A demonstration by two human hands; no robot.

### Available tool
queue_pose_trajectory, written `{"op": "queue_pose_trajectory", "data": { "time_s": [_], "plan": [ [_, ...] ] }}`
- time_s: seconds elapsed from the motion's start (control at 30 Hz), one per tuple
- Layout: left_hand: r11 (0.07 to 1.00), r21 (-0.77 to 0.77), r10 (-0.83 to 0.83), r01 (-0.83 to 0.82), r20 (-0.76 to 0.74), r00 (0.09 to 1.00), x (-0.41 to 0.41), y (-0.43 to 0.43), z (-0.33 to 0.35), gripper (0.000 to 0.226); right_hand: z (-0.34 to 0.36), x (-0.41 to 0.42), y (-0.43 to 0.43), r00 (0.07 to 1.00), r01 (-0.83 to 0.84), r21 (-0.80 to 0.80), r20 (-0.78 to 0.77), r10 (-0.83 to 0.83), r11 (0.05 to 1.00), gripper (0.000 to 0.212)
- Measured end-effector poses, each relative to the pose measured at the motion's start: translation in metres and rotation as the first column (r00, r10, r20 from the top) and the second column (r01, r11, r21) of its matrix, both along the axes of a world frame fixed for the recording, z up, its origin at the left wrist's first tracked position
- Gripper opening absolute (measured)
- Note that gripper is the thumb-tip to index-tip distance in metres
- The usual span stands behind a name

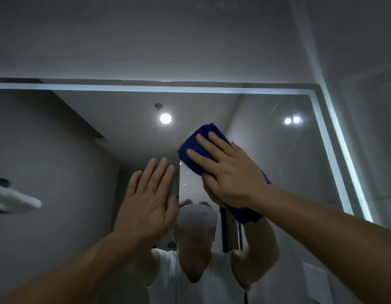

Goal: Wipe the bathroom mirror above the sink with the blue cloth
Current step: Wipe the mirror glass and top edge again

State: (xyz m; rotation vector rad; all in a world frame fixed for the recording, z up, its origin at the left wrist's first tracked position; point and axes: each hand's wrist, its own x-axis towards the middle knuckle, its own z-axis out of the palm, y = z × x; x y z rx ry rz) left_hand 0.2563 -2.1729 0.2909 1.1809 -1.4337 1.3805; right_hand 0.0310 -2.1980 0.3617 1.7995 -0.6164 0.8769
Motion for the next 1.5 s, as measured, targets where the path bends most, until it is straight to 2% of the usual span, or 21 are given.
{"op": "queue_pose_trajectory", "data": {
  "time_s": [0.07, 0.1, 0.17, 0.23, 0.3, 0.37, 0.43, 0.5, 0.57, 0.6, 0.63, 0.73, 0.8, 0.87, 1.0, 1.13, 1.2, 1.3, 1.37, 1.43, 1.5],
  "plan": [
    [1.0, 0.002, 0.024, -0.025, 0.017, 1.0, -0.003, 0.006, 0.003, 0.063, 0.02, -0.029, -0.006, 0.99, 0.067, -0.032, -0.121, -0.07, 0.997, 0.057],
    [1.0, -0.003, 0.031, -0.031, 0.023, 0.999, -0.005, 0.01, 0.007, 0.06, 0.038, -0.041, -0.009, 0.989, 0.105, -0.056, -0.098, -0.11, 0.993, 0.057],
    [0.999, -0.042, 0.011, -0.01, 0.027, 1.0, -0.014, 0.02, 0.021, 0.046, 0.076, -0.058, -0.009, 0.983, 0.134, -0.027, 0.132, -0.129, 0.991, 0.057],
    [0.998, -0.065, -0.017, 0.019, 0.035, 0.999, -0.023, 0.022, 0.038, 0.04, 0.106, -0.056, -0.008, 0.903, 0.055, 0.078, 0.422, -0.083, 0.995, 0.058],
    [0.998, -0.021, -0.053, 0.053, 0.009, 0.999, -0.029, 0.019, 0.053, 0.057, 0.121, -0.038, -0.005, 0.82, -0.028, 0.135, 0.57, -0.055, 0.99, 0.062],
    [0.998, 0.034, -0.056, 0.057, -0.031, 0.998, -0.03, 0.01, 0.06, 0.075, 0.123, -0.017, 0.001, 0.787, -0.067, 0.138, 0.616, -0.032, 0.988, 0.066],
    [0.998, 0.025, -0.061, 0.062, -0.041, 0.997, -0.028, 0.001, 0.061, 0.073, 0.113, 0.0, 0.003, 0.847, -0.048, 0.085, 0.532, -0.004, 0.995, 0.065],
    [0.996, 0.02, -0.081, 0.082, -0.036, 0.996, -0.029, 0.0, 0.06, 0.07, 0.096, 0.001, 0.002, 0.957, -0.003, 0.002, 0.289, 0.003, 1.0, 0.06],
    [0.996, 0.047, -0.073, 0.075, -0.046, 0.996, -0.028, 0.0, 0.06, 0.071, 0.106, -0.022, 0.001, 0.994, 0.076, -0.063, 0.079, -0.071, 0.995, 0.059],
    [0.996, 0.062, -0.066, 0.069, -0.05, 0.997, -0.028, 0.0, 0.06, 0.073, 0.12, -0.036, -0.001, 0.99, 0.101, -0.061, 0.107, -0.095, 0.993, 0.059],
    [0.996, 0.069, -0.059, 0.063, -0.05, 0.997, -0.029, 0.001, 0.06, 0.075, 0.134, -0.051, -0.003, 0.971, 0.108, -0.019, 0.218, -0.101, 0.994, 0.06],
    [0.994, 0.088, -0.06, 0.066, -0.069, 0.996, -0.03, 0.001, 0.06, 0.075, 0.162, -0.062, -0.005, 0.809, 0.0, 0.15, 0.581, -0.088, 0.989, 0.065],
    [0.993, 0.097, -0.065, 0.072, -0.072, 0.995, -0.031, 0.001, 0.059, 0.074, 0.17, -0.036, -0.001, 0.759, -0.026, 0.174, 0.644, -0.094, 0.984, 0.073],
    [0.992, 0.099, -0.069, 0.076, -0.077, 0.995, -0.032, 0.003, 0.059, 0.075, 0.172, -0.004, 0.008, 0.803, -0.027, 0.143, 0.592, -0.064, 0.989, 0.076],
    [0.993, 0.112, -0.02, 0.029, -0.08, 0.997, -0.033, 0.007, 0.06, 0.075, 0.16, 0.06, 0.025, 0.956, -0.009, 0.045, 0.294, -0.005, 0.999, 0.073],
    [0.994, 0.093, -0.047, 0.054, -0.073, 0.996, -0.032, 0.004, 0.061, 0.071, 0.154, 0.056, 0.024, 0.999, 0.007, 0.002, 0.031, -0.007, 1.0, 0.061],
    [0.993, 0.059, -0.097, 0.101, -0.072, 0.993, -0.031, 0.003, 0.059, 0.076, 0.163, 0.03, 0.019, 0.997, 0.054, -0.033, 0.051, -0.053, 0.998, 0.06],
    [0.99, -0.01, -0.142, 0.141, -0.087, 0.986, -0.03, 0.0, 0.056, 0.081, 0.175, 0.002, 0.015, 0.904, 0.011, 0.114, 0.424, -0.059, 0.993, 0.063],
    [0.99, -0.048, -0.134, 0.13, -0.104, 0.985, -0.029, -0.003, 0.055, 0.082, 0.172, 0.01, 0.017, 0.856, -0.012, 0.158, 0.513, -0.072, 0.987, 0.067],
    [0.99, -0.086, -0.126, 0.115, -0.122, 0.985, -0.028, -0.006, 0.054, 0.082, 0.158, 0.028, 0.021, 0.905, -0.013, 0.09, 0.425, -0.026, 0.996, 0.07],
    [0.982, -0.141, -0.149, 0.129, -0.138, 0.979, -0.028, -0.006, 0.053, 0.081, 0.132, 0.043, 0.022, 0.981, -0.008, 0.013, 0.195, 0.005, 1.0, 0.068]
  ]
}}
